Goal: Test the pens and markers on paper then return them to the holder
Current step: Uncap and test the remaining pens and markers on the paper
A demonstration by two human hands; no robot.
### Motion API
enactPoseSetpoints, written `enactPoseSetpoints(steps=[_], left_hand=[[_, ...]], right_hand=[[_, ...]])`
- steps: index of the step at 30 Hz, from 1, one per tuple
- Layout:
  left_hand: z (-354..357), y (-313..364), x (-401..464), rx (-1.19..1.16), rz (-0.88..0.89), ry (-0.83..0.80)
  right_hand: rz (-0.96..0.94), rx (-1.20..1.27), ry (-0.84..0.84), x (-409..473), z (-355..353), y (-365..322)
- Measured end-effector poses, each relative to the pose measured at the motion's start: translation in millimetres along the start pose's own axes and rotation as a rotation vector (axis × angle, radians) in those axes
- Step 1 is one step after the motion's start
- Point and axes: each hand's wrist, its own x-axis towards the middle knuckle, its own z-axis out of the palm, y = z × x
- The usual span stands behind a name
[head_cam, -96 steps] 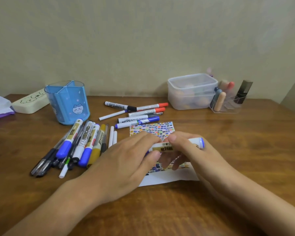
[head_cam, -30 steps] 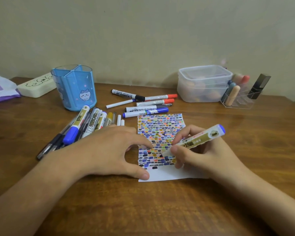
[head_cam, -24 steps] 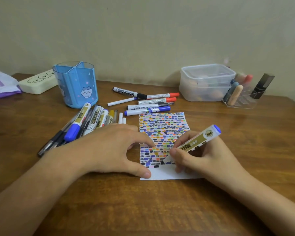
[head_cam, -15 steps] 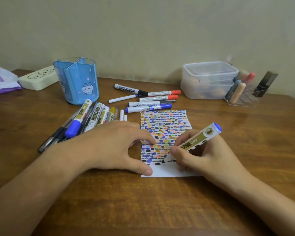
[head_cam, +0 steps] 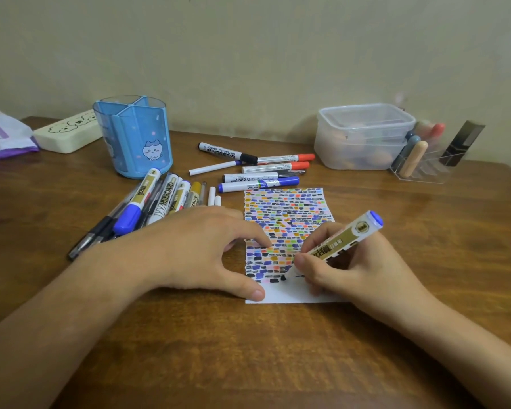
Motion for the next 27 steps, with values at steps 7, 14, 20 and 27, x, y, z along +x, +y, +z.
enactPoseSetpoints(steps=[7,14,20,27], left_hand=[[0.8,-0.4,-1.2,-0.011,-0.002,0.006],[0.5,-0.4,-0.7,0.012,-0.014,-0.01],[0.8,-0.9,-0.7,-0.003,-0.011,-0.011],[1.4,-1.4,-0.4,-0.009,-0.005,-0.006]], right_hand=[[-0.007,0.044,0.003,-0.5,-0.3,1.5],[-0.006,-0.017,0.013,0.5,0.4,0.0],[-0.006,0.058,0.007,-0.2,0.3,1.7],[0.007,-0.015,0.019,0.7,-0.5,1.0]])
